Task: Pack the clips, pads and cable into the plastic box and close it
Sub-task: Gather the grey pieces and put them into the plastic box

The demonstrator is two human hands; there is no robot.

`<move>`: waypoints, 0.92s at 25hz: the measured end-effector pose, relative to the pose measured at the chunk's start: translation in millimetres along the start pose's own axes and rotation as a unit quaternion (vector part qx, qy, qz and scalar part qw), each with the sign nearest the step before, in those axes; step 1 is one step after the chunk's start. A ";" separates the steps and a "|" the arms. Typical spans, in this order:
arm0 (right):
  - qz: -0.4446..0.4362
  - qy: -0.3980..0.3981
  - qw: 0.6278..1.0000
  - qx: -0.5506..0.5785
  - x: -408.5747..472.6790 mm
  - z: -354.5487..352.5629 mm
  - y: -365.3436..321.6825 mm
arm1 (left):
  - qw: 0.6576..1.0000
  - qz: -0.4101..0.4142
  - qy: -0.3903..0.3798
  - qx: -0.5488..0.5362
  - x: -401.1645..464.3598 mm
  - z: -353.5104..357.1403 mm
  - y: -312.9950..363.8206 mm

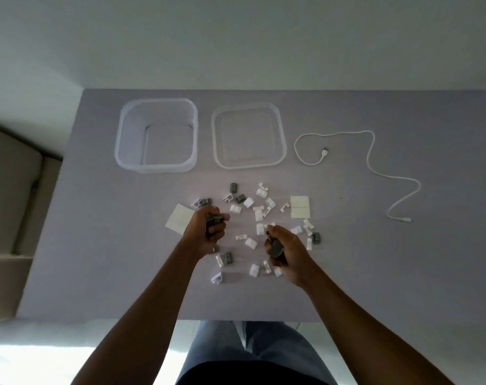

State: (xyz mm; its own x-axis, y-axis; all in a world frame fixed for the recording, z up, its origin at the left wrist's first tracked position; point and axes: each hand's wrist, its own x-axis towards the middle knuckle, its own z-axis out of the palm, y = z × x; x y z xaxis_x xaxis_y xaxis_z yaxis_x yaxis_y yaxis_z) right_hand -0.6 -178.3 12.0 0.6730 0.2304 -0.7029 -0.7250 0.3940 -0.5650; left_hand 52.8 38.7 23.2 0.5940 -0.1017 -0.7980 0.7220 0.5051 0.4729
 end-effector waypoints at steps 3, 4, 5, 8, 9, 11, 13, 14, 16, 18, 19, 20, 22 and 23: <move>-0.007 -0.013 1.000 -0.005 7.2 18.3 -5.3 | 0.992 0.023 0.021 0.124 -3.3 -14.2 14.7; -0.015 -0.012 0.999 -0.033 11.1 26.7 -8.0 | 0.968 0.055 0.051 0.238 1.2 -21.9 19.7; -0.027 0.002 0.997 -0.078 16.0 33.3 -9.8 | 0.926 0.096 0.082 0.356 6.0 -28.6 23.6; -0.105 0.095 0.957 -0.251 38.9 55.0 -15.5 | 0.750 0.189 0.155 0.615 22.1 -46.9 38.2; -0.154 0.129 0.923 -0.328 49.0 58.1 -16.5 | 0.693 0.206 0.158 0.673 27.1 -49.3 41.7; -0.234 0.175 0.826 -0.482 70.3 66.2 -20.0 | 0.613 0.246 0.140 0.737 41.8 -50.4 51.4; -0.255 0.186 0.744 -0.589 85.9 73.0 -29.0 | 0.565 0.259 0.125 0.773 55.4 -49.6 57.9; -0.246 0.181 0.712 -0.631 92.8 75.9 -34.5 | 0.549 0.255 0.116 0.787 62.5 -50.6 59.9; -0.214 0.163 0.670 -0.692 105.6 82.6 -42.8 | 0.521 0.241 0.095 0.813 73.5 -54.5 61.6; -0.188 0.153 0.636 -0.732 115.5 84.1 -45.3 | 0.497 0.239 0.082 0.830 78.5 -55.8 62.1; -0.172 0.153 0.621 -0.749 120.8 82.3 -44.9 | 0.488 0.249 0.077 0.833 80.5 -55.8 63.2; -0.158 0.154 0.610 -0.761 124.0 80.3 -43.2 | 0.489 0.258 0.070 0.830 82.1 -56.4 64.5; -0.147 0.157 0.604 -0.768 124.7 76.7 -37.7 | 0.522 0.267 0.038 0.809 80.7 -57.1 64.9; -0.150 0.162 0.605 -0.765 124.6 74.5 -34.7 | 0.539 0.270 0.012 0.798 79.0 -57.5 64.7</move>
State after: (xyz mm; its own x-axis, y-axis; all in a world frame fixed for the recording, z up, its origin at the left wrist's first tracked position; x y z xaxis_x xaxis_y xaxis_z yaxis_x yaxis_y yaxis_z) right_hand 119.4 -96.9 -23.8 0.9234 0.0695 -0.3775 -0.0305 -0.9670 -0.2528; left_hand 126.0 112.6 -30.8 0.8790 -0.2887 -0.3796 -0.1562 -0.9264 0.3426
